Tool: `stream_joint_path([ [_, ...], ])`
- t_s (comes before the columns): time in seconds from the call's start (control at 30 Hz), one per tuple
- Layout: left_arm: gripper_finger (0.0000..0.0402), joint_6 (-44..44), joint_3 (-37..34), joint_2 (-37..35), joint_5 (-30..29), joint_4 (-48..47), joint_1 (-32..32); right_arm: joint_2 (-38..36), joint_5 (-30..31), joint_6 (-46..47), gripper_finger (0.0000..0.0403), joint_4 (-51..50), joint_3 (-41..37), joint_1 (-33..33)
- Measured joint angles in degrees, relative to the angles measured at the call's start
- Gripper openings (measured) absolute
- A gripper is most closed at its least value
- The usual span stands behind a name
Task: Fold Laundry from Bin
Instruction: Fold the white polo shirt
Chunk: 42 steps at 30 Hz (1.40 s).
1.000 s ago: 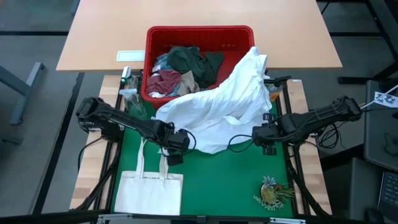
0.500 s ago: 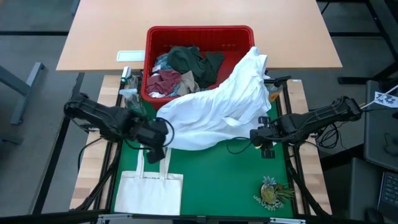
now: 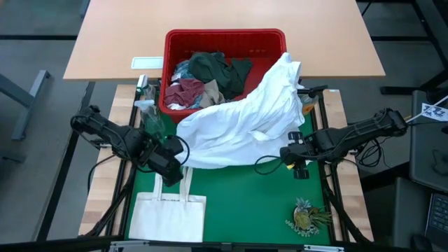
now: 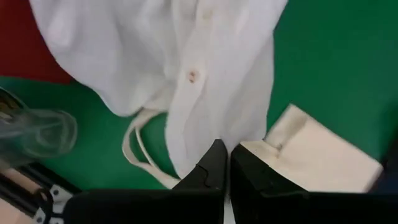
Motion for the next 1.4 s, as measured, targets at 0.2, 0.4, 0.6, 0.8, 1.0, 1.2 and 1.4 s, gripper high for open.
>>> stream_joint_path([
  [0.2, 0.0023, 0.0, 0.0, 2.8, -7.1, -0.2, 0.4, 0.0, 5.9, -1.1, 0.0134, 1.8, 0.0, 0.0],
  [0.4, 0.0036, 2.9, -0.1, 5.9, -11.6, -1.9, 2.3, 0.0, 9.2, -5.4, 0.0134, 2.3, 0.0, 0.0],
  [0.6, 0.0061, 4.5, -0.1, 7.7, -11.7, -1.9, 4.5, 0.0, 20.3, -7.1, 0.0134, 3.0, 0.0, 0.0],
  [0.8, 0.0108, 4.5, -0.1, 8.1, -11.7, -1.1, 5.2, 0.2, 22.1, -12.3, 0.0134, 8.6, 0.0, 0.0],
  [1.0, 0.0142, 4.5, -0.1, 8.1, -11.5, 4.7, 4.7, 3.1, 22.3, -19.1, 0.0134, 13.0, 0.0, -0.2],
  [1.2, 0.0148, 4.5, -0.1, 8.1, -11.5, 10.5, 3.3, 8.1, 22.7, -20.5, 0.0134, 14.1, 0.1, -4.5],
  [1.4, 0.0148, 4.5, -0.1, 8.1, -11.4, 12.2, 1.4, 11.8, 22.5, -20.5, 0.0134, 14.2, 0.1, -10.8],
])
